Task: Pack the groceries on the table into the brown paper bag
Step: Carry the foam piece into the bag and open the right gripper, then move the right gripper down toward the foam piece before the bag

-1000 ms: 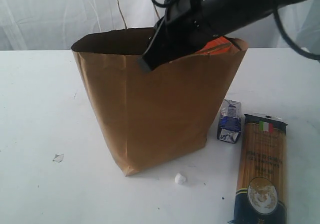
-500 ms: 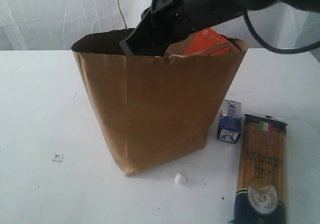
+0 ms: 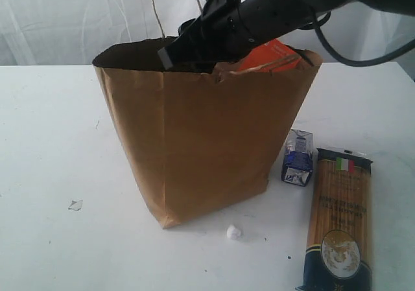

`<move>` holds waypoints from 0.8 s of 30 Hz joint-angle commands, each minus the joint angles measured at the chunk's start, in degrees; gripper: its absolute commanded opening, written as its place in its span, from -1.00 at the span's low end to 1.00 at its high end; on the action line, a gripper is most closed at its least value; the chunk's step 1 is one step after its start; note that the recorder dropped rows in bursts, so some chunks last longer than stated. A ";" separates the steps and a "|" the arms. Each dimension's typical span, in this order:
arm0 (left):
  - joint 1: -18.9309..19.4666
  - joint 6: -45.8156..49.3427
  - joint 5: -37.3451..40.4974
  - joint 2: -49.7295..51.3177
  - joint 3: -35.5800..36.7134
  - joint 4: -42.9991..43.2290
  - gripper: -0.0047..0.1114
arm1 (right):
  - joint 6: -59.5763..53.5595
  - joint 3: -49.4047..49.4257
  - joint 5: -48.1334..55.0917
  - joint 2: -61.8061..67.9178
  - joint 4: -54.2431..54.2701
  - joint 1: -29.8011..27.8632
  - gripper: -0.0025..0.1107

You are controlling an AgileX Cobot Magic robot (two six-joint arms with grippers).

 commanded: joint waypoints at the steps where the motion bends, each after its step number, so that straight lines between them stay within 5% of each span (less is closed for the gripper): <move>1: 0.00 0.00 0.23 -0.31 0.18 -0.20 -0.92 | 1.55 -0.18 -0.36 -0.94 -0.06 -0.31 -0.03; 12: 0.00 0.00 0.23 -0.31 0.18 -0.20 -0.92 | 1.47 0.10 5.86 -14.71 -6.34 -0.31 -0.06; 24: 0.00 0.00 0.23 -0.31 0.18 -0.20 -0.92 | 1.50 6.20 12.57 -31.76 -10.06 -0.31 -0.45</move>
